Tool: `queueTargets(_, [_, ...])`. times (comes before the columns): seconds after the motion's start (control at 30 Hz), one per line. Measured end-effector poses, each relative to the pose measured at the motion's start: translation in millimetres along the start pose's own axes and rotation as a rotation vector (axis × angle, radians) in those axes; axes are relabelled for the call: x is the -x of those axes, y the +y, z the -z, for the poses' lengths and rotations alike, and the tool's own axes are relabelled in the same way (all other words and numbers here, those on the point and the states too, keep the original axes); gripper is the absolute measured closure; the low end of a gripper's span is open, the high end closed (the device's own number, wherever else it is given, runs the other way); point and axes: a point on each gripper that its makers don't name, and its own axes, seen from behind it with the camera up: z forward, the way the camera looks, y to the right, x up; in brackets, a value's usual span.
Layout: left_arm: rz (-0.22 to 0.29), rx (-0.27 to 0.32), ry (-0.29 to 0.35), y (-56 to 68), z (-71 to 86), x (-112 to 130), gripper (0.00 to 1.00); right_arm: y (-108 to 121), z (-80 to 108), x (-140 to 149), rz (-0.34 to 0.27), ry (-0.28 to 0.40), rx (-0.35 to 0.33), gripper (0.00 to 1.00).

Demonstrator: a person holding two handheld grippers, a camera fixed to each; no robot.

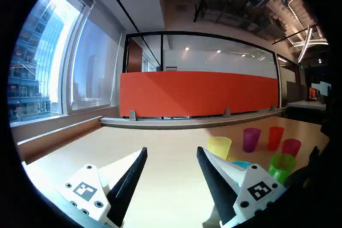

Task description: Pour water

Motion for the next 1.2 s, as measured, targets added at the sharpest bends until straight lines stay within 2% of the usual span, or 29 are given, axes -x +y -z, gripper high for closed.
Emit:
queueTargets(0.37, [0.000, 0.000, 0.000, -0.3, 0.4, 0, 0.15, -8, -7.2, 11, -0.019, 0.010, -0.021, 0.00])
queueTargets(0.77, [0.000, 0.000, 0.000, -1.4, 0.4, 0, 0.15, -17, -11.7, 58, -0.029, -0.038, -0.042, 0.00])
queueTargets(1.2, [0.000, 0.000, 0.000, -1.4, -0.4, 1, 0.15, -13, -12.9, 80, -0.051, -0.043, -0.038, 0.00])
